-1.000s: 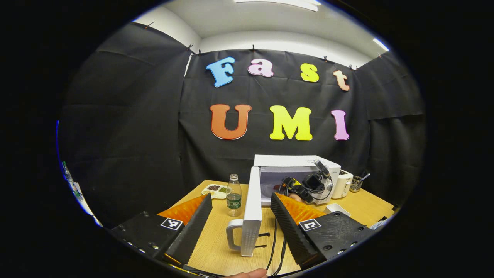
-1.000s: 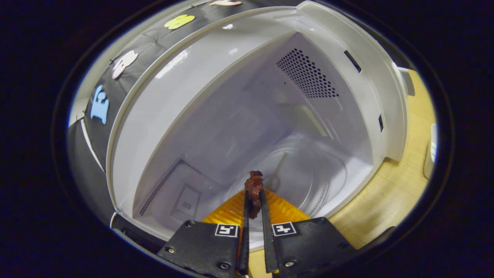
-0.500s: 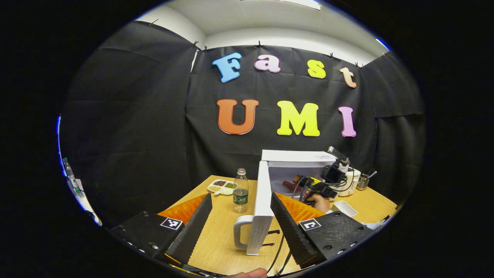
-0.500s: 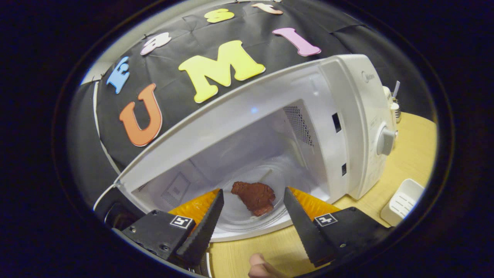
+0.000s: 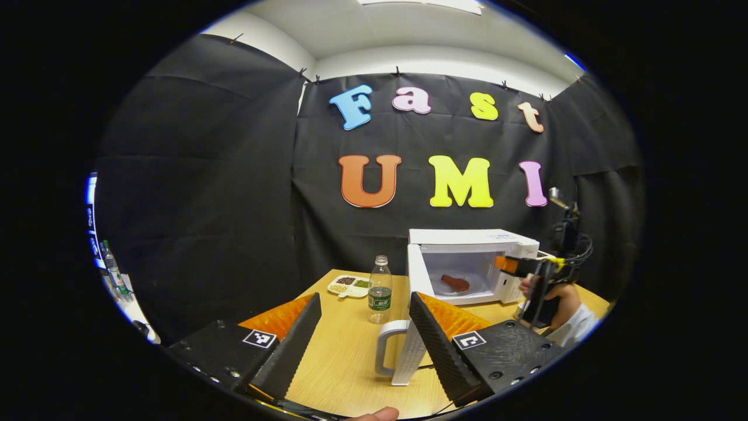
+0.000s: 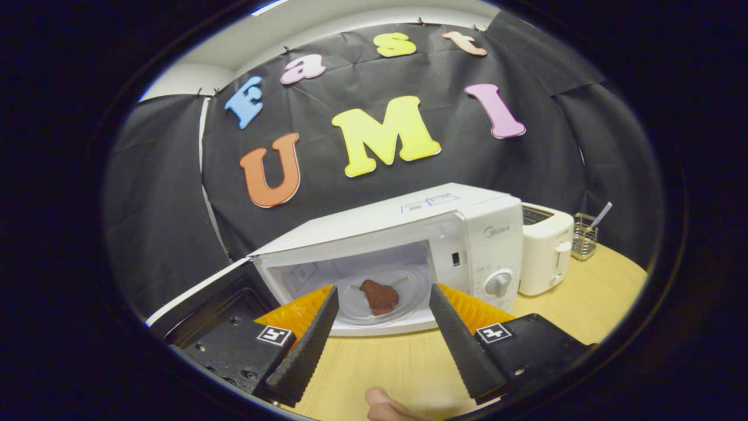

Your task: Open the microwave oven with the left hand, put the food in, and close the microwave oven.

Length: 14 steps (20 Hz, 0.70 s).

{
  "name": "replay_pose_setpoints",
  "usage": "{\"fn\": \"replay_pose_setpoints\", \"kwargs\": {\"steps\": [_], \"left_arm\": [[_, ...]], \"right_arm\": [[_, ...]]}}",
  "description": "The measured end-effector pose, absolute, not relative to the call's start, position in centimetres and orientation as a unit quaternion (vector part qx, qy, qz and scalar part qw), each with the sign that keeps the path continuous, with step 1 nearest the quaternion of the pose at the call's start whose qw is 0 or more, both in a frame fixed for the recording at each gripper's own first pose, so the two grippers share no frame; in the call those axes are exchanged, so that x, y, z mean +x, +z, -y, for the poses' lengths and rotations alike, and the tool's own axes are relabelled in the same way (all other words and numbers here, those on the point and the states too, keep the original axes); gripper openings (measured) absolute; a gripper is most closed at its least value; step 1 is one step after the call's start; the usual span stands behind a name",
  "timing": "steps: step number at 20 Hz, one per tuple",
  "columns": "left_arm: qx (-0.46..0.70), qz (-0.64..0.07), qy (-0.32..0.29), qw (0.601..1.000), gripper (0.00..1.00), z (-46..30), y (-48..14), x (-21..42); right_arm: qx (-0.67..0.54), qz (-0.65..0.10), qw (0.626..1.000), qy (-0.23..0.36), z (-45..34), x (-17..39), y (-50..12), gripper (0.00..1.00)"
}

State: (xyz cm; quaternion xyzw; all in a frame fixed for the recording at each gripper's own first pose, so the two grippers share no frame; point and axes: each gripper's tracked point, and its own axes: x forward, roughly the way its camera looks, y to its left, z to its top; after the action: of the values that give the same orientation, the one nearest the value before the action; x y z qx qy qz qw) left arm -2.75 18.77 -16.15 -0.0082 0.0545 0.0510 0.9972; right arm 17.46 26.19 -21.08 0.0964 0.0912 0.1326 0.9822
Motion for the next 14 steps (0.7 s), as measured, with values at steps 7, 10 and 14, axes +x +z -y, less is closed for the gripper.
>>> {"fn": "replay_pose_setpoints", "kwargs": {"steps": [7, 10, 14], "left_arm": [[-0.033, -0.069, 0.027, 0.997, 0.02, -19.8, -19.5, -2.4], [-0.026, -0.077, 0.037, 0.996, 0.0, -20.4, -20.7, -2.1], [-0.043, -0.084, 0.039, 0.995, 0.0, -20.6, -22.9, -0.9]], "right_arm": [[0.065, -0.041, 0.987, 0.14, -20.2, 9.8, -16.8, 0.99], [0.07, -0.026, 0.986, 0.147, -18.3, 8.1, -15.4, 0.99], [0.06, -0.012, 0.987, 0.152, -17.0, 6.5, -14.5, 0.99]]}}
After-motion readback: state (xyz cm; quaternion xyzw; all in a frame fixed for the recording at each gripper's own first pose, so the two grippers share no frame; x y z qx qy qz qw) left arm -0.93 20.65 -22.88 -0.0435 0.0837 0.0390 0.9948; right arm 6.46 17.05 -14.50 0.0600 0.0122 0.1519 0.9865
